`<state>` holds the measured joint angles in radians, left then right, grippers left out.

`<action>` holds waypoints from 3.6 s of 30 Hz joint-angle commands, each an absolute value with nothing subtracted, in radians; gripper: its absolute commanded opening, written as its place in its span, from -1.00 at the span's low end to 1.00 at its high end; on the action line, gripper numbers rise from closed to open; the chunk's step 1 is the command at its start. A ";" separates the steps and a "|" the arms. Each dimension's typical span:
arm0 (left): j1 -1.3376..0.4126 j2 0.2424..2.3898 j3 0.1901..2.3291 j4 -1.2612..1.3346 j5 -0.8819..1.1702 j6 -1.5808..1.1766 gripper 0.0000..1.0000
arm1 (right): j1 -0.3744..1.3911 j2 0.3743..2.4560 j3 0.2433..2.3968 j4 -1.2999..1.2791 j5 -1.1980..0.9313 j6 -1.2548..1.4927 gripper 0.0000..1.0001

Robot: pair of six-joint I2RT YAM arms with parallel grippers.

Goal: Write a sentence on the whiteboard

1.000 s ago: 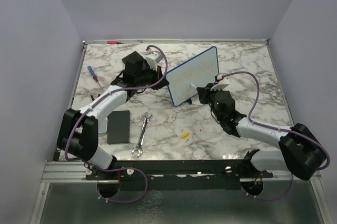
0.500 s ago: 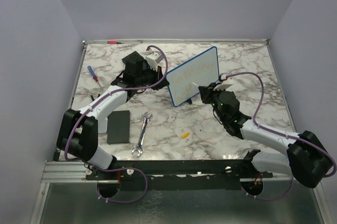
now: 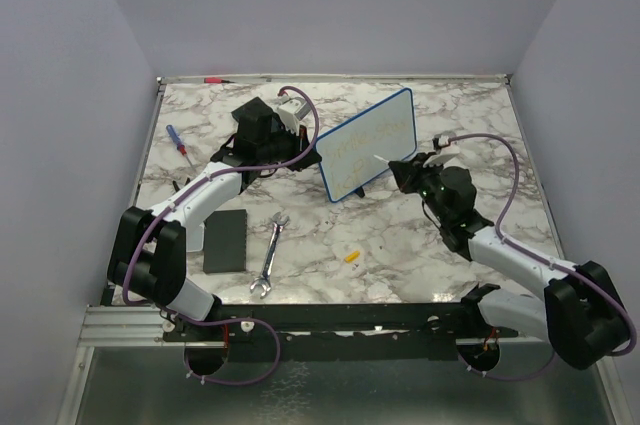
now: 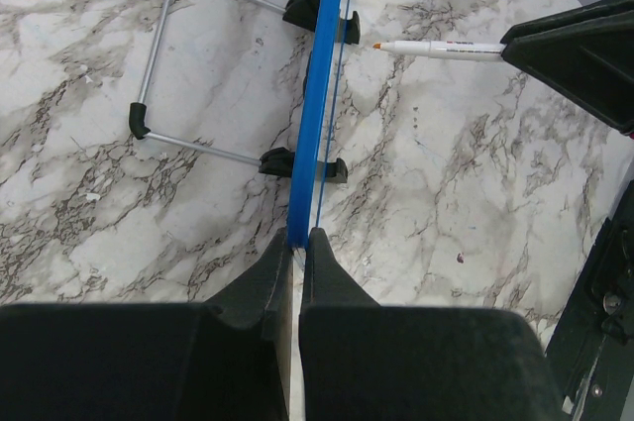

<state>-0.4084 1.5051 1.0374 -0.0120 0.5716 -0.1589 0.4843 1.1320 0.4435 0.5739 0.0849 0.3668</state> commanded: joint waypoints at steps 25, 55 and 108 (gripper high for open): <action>-0.420 1.499 1.040 -0.066 0.566 -0.141 -1.00 | 0.427 1.303 0.494 0.547 -0.033 0.327 -0.98; -0.421 1.505 1.043 -0.068 0.571 -0.142 -1.00 | 0.427 1.252 0.495 0.589 0.006 0.325 -0.98; -0.420 1.507 1.042 -0.068 0.568 -0.142 -1.00 | 0.436 1.214 0.489 0.506 0.112 0.352 -0.98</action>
